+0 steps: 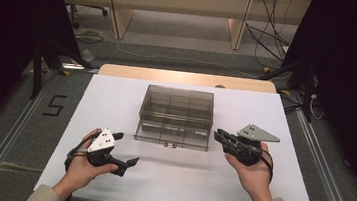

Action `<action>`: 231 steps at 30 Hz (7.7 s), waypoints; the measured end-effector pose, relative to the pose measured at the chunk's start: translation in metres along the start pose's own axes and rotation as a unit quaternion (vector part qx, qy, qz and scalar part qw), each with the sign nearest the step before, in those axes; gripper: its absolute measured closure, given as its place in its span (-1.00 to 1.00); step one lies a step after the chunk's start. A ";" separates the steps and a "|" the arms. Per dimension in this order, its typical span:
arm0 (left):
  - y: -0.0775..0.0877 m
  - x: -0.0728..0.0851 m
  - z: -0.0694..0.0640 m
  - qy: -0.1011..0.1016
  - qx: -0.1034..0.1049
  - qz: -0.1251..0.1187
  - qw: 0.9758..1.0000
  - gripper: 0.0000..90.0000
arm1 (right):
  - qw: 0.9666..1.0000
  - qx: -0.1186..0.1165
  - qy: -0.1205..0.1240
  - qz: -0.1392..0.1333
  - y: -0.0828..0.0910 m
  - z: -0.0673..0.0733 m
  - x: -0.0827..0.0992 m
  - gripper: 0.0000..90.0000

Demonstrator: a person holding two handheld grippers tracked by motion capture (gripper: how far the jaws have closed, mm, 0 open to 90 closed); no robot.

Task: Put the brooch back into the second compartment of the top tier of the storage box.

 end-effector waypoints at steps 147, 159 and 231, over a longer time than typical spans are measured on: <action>-0.001 0.000 -0.003 0.000 0.006 -0.001 1.000 -1.00 | 0.997 -0.077 0.021 0.016 -0.077 0.071 -0.012 0.78; -0.001 0.000 -0.004 0.001 0.007 -0.002 1.000 -1.00 | 0.996 -0.088 0.023 0.023 -0.087 0.081 -0.010 0.78; -0.002 0.001 -0.005 0.001 0.009 0.000 1.000 -0.99 | 1.000 -0.027 -0.001 -0.002 0.022 0.004 0.018 -0.62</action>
Point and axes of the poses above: each handheld gripper's, and its own axes: y roughly backward along the jaws, x roughly out of its underside, z roughly to its left, the point moved 6 cm from there along -y, roughly forward along the jaws, and after that the axes turned 9 degrees about -z, right-handed, at the moved point
